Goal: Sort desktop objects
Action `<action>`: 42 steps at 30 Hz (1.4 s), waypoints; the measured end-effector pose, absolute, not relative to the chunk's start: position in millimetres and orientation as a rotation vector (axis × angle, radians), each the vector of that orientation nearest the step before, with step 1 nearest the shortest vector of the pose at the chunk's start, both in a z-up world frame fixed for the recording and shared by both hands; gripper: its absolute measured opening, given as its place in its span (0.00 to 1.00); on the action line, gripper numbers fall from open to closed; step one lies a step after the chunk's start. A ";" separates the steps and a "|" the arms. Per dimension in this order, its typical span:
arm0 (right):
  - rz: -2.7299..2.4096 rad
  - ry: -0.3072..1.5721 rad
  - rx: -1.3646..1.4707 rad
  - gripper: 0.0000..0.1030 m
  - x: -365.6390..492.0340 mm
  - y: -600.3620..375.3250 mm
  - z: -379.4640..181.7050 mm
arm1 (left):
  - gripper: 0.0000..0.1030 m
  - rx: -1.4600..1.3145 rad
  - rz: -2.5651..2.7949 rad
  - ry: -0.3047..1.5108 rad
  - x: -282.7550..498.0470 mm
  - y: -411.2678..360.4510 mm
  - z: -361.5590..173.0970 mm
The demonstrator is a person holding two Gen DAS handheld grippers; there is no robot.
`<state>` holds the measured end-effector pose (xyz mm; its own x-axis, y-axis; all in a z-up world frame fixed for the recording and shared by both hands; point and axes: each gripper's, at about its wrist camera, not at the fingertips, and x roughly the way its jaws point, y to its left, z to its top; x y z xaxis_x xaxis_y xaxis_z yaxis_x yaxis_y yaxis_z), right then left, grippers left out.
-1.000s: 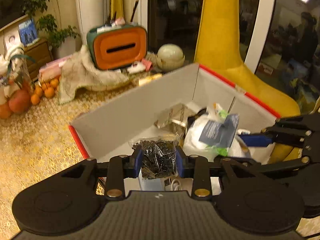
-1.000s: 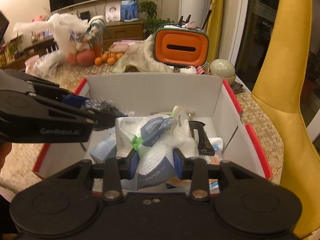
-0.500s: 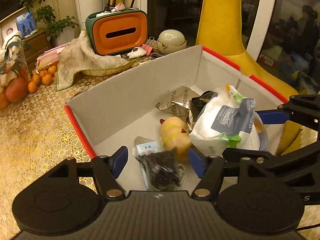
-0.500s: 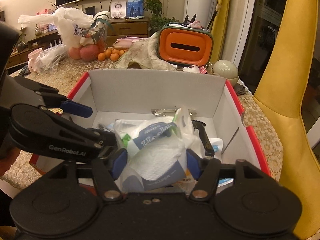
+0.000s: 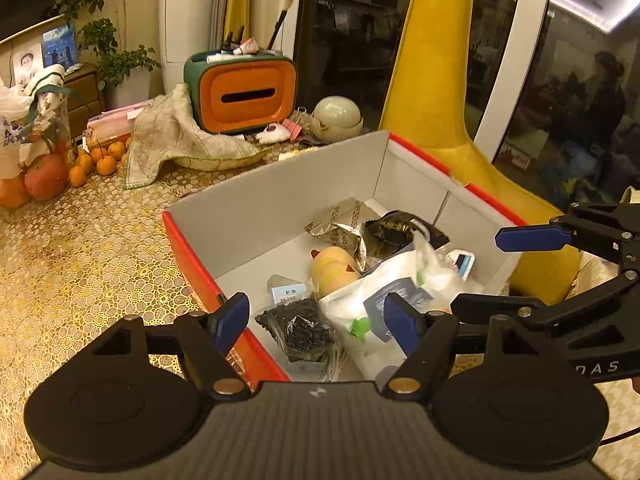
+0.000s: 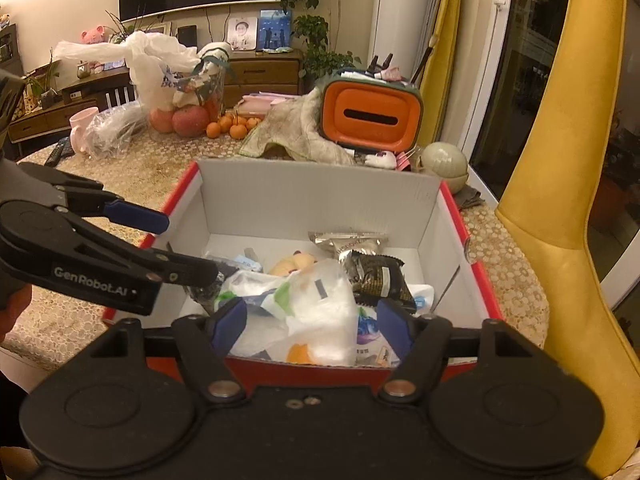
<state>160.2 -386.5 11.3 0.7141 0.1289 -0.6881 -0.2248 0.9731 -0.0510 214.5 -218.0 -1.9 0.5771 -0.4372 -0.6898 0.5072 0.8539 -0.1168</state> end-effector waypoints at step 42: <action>0.121 0.591 -0.009 0.82 68.0 -371.1 13.9 | 1.00 0.057 -0.432 0.654 93.6 -162.7 12.0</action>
<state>68.0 -371.1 13.9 0.8233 0.1109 -0.5566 -0.1159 0.9929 0.0264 93.6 -162.7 12.0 0.7083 -0.3710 -0.6005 0.4064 0.9099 -0.0828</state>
